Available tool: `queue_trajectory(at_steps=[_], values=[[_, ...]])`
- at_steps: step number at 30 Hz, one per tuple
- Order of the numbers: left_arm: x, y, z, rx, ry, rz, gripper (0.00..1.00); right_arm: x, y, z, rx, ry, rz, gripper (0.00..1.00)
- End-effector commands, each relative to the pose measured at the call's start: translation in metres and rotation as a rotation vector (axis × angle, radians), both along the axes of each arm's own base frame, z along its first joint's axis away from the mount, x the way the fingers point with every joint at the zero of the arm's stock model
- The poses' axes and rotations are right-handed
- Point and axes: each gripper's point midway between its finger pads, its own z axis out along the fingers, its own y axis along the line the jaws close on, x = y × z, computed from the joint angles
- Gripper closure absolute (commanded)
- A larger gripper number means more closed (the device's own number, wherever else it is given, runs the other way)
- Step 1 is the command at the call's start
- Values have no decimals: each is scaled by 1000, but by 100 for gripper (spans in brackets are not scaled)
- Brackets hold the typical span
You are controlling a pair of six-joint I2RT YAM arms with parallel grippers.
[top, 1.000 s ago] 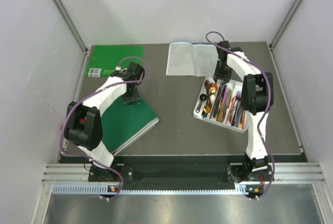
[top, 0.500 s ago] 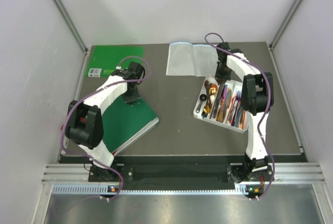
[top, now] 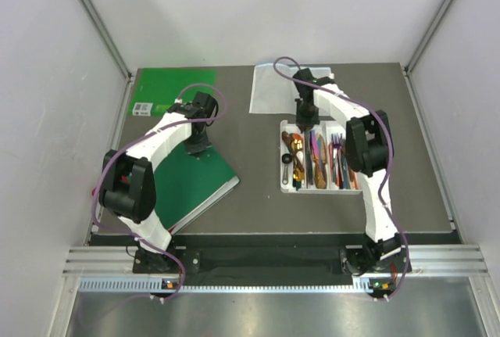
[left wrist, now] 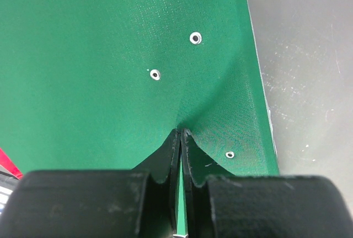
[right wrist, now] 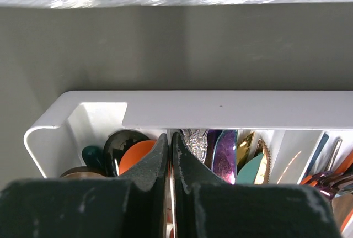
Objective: Sort the eating utensils into containers
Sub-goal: Move the storage box to the center of the board.
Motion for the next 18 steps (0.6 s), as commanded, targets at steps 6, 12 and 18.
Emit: queue_trajectory(at_steps=[6, 12, 18], values=[[21, -5, 18, -21, -87, 21, 93, -9, 104, 17, 287, 21, 129, 100], [39, -13, 41, -47, -162, -21, 87, -4, 120, 19, 345, 16, 147, 100], [55, -20, 60, -70, -206, -43, 85, -3, 147, 25, 394, 0, 195, 100]])
